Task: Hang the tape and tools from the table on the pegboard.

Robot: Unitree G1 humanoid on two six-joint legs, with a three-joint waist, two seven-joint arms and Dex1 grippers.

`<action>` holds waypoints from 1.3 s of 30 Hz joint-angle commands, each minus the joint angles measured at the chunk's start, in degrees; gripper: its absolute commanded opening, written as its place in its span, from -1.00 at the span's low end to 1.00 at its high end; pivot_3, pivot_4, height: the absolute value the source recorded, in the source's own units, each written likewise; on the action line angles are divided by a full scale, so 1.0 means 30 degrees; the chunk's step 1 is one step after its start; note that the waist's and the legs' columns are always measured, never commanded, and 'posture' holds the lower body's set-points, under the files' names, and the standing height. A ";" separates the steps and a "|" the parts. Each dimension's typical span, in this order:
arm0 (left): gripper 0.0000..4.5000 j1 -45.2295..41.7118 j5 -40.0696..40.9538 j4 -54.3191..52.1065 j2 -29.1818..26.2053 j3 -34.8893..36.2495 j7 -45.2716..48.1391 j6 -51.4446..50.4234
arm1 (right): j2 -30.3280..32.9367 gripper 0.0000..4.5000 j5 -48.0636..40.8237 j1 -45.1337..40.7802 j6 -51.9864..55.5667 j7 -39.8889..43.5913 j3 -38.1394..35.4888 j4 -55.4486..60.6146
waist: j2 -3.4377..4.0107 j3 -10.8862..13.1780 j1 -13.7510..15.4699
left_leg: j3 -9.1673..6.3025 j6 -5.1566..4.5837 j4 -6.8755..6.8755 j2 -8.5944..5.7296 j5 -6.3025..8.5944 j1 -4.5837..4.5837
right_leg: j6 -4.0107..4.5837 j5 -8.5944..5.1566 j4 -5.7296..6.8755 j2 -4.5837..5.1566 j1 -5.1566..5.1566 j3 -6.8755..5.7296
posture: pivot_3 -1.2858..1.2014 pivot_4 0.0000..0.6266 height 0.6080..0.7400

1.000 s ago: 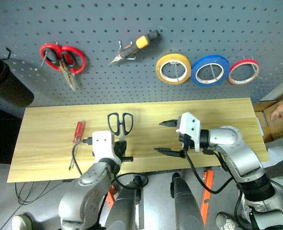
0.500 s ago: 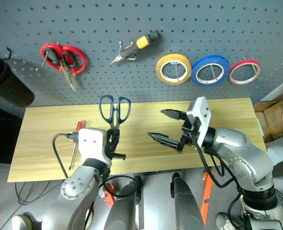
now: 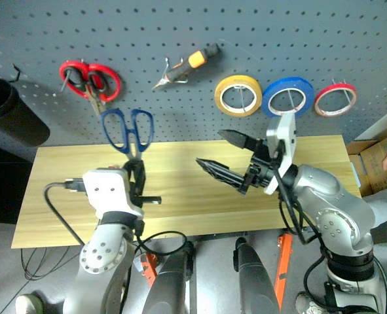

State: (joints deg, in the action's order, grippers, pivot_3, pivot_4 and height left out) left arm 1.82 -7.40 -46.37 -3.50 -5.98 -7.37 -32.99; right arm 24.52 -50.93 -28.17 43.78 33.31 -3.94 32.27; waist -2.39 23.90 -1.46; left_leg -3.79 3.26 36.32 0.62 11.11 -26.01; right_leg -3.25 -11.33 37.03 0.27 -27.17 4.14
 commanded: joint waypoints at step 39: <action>-0.77 -0.3699 0.0883 0.3257 0.0906 0.3755 0.0371 0.2371 | -0.0829 1.00 0.2739 -0.1997 -0.3505 0.1894 0.1208 -0.3297 | -0.0054 -0.2003 0.0794 | -0.0002 -0.0042 0.0219 0.0017 -0.0025 0.0349 | -0.0015 0.0168 -0.0050 -0.0025 0.0470 -0.0027 | 0.14 -0.29 1.00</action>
State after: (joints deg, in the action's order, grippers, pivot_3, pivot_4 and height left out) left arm -8.44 -5.60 -35.56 -0.43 4.93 -6.79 -27.97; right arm 22.06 -42.84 -33.23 34.62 38.77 0.15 21.16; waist -2.55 17.89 0.92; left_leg -3.79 3.14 36.98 0.67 11.04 -24.96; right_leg -3.29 -10.83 36.88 0.19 -25.75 4.05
